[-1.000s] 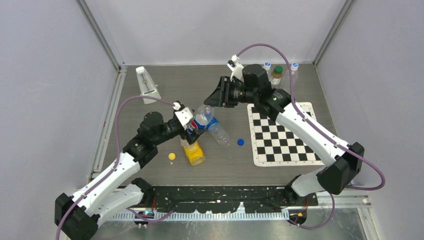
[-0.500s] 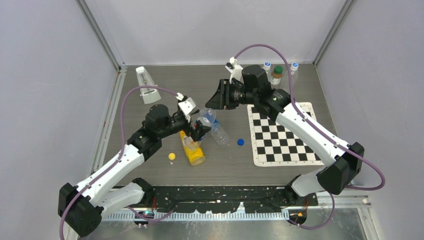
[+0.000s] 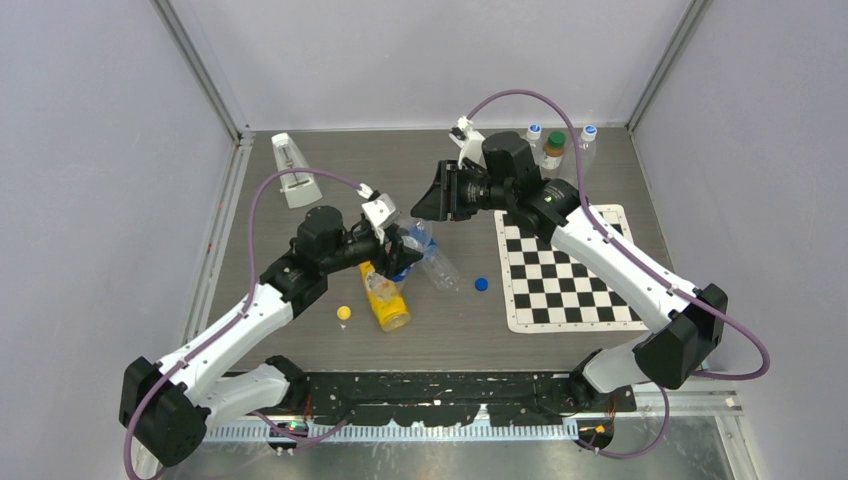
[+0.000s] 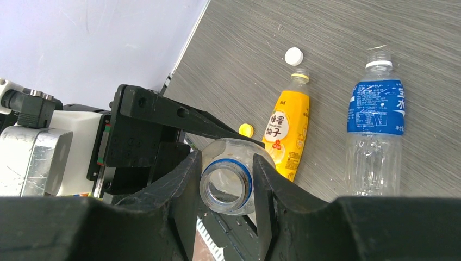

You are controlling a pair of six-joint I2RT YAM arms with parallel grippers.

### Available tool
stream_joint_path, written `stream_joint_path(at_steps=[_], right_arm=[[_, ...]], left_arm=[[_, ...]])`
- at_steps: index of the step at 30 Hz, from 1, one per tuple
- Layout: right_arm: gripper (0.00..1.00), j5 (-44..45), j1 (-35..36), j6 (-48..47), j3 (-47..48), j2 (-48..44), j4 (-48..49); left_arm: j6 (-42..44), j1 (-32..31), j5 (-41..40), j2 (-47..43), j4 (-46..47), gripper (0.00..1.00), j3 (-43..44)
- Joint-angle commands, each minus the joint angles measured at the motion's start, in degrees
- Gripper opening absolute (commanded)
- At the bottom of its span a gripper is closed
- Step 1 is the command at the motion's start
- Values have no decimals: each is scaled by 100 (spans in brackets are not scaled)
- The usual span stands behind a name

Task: Screw on the bottle caps
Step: Pick up the plastic bottle at the center of the board.

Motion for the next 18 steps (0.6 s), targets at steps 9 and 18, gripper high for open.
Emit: stream_joint_path(at_steps=[9,18], right_arm=[[73,860,17,-444,305,-665,-789],[100,2849,-35,-468,175,-1310,-1814]], left_arm=[[550,-13,-349,-203,-393,47,255],[1233,-19,-649,-585,-514,43,99]])
